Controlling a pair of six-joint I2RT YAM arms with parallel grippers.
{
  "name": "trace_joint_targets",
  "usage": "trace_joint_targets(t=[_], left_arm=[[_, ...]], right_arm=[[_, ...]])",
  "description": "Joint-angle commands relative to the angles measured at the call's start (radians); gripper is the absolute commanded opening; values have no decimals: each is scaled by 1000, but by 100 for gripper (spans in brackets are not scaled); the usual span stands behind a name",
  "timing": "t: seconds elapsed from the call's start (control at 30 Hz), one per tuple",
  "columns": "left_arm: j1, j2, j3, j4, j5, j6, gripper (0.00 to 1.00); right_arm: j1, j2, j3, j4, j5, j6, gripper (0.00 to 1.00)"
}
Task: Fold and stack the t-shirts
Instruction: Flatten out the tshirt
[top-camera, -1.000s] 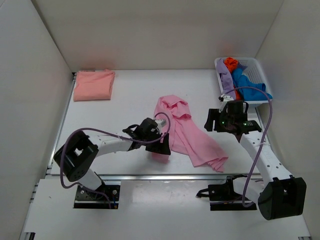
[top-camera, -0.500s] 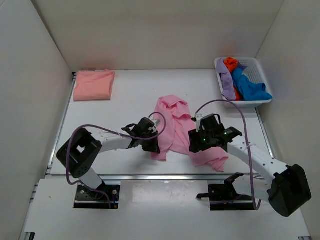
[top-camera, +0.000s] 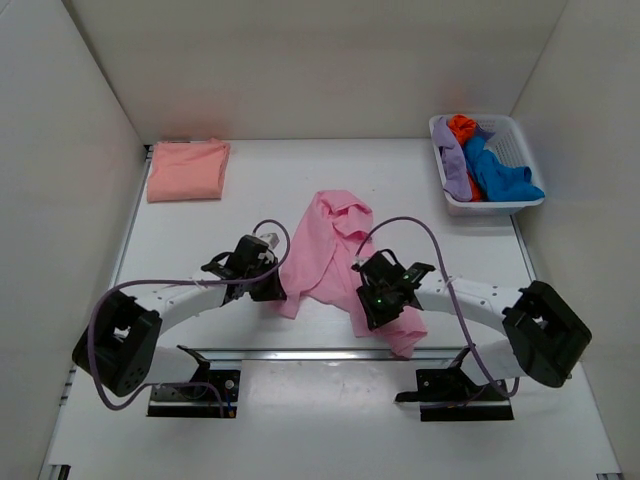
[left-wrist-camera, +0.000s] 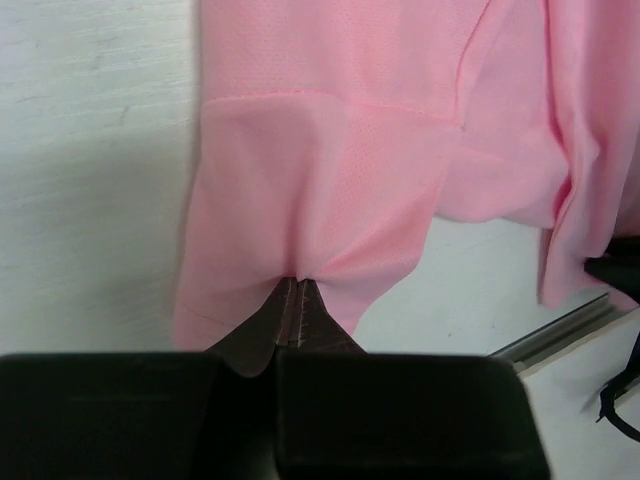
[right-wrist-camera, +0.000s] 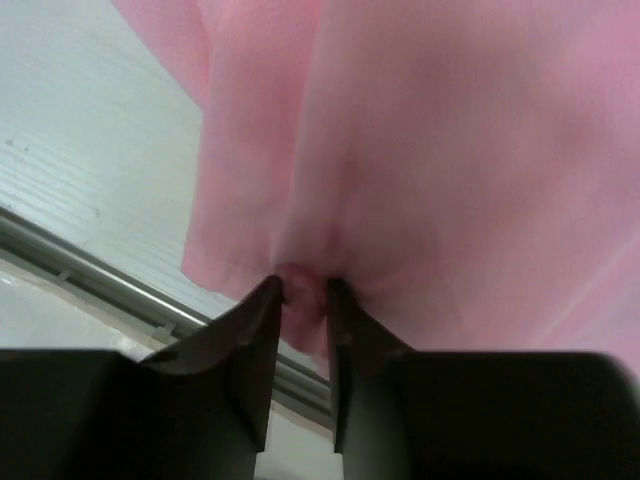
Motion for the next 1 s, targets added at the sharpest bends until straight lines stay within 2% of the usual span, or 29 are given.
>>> trace_joint_targets(t=[0.0,0.03,0.17,0.27,0.33,0.43,0.5,0.53,0.6,0.7,0.83,0.9,0.97], left_arm=[[14,-49,-23,-2,10,8,0],[14,-58,-26,-3,11,11,0],[46,-107,-25,-43,18,28,0],[95,-161,-16,-92,25,57,0],[145,-205,-15,-120,33,83,0],[279,-291,-20,-169,51,133,0],[346,-343,-14,-210,48,163,0],[347,-356,-15,-217,32,163,0],[313,-368,0,-227,-5,149,0],[310,-380,23,-243,-30,140,0],[350,-420,34,-272,-45,137,0],[340,-431,43,-284,-70,134,0],[339,-440,46,-292,-73,132,0]], right_arm=[[74,101,-9,36,41,80,9],[88,127,1,34,44,86,0],[147,132,79,-32,77,86,0],[119,56,157,-68,63,63,0],[85,-15,215,-88,2,39,0],[-23,-154,229,-67,-136,13,0],[-164,-282,208,-35,-228,16,0],[-203,-314,187,-11,-289,11,0],[-391,-400,163,-12,-333,2,0],[-630,-410,194,-65,-367,-73,0],[-853,-338,229,-79,-284,-79,0],[-846,-273,263,-76,-189,-84,6],[-802,-201,290,-99,-18,-101,13]])
